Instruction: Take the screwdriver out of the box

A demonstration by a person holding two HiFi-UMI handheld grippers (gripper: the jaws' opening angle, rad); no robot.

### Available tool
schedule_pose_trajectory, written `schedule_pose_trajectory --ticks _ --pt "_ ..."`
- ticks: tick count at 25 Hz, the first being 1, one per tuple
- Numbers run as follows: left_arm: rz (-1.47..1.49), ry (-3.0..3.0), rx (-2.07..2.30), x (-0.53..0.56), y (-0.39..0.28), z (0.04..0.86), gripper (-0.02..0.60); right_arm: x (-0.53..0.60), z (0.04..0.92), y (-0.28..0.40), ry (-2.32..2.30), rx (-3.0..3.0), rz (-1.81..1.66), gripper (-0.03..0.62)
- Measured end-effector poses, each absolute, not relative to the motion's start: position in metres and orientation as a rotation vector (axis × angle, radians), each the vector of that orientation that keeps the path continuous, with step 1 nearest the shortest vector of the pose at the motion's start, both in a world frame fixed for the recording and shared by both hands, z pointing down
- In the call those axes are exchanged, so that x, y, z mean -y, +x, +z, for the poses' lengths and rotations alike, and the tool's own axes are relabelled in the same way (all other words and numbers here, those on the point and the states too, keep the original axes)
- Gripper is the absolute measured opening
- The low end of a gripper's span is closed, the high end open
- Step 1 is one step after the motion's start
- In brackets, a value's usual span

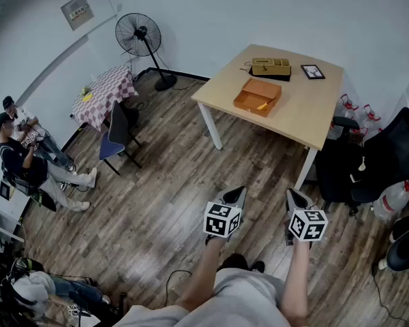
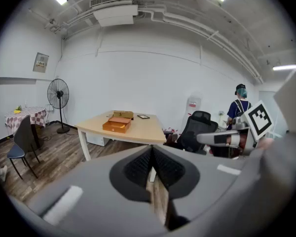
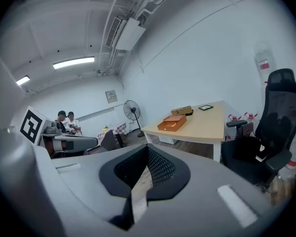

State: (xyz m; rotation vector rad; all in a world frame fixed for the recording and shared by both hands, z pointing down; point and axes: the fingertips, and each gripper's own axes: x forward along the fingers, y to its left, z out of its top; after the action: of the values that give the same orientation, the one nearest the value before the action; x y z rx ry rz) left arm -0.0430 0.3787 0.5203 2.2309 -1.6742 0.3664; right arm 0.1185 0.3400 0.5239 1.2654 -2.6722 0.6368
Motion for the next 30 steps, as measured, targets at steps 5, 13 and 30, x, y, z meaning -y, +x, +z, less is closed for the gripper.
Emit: schedule_pose_trajectory --ticks 5,13,30 --pt "0.329 2.241 1.57 -0.372 -0.028 0.521 0.054 -0.333 0.521 0.115 1.256 2.674 0.616 0.002" --pt "0.409 2.239 1.636 -0.368 -0.033 0.512 0.054 -0.328 0.518 0.114 1.275 2.667 0.562 0.002" --pt "0.225 2.21 1.804 -0.331 -0.09 0.507 0.054 -0.291 0.548 0.113 1.263 2.555 0.588 0.002"
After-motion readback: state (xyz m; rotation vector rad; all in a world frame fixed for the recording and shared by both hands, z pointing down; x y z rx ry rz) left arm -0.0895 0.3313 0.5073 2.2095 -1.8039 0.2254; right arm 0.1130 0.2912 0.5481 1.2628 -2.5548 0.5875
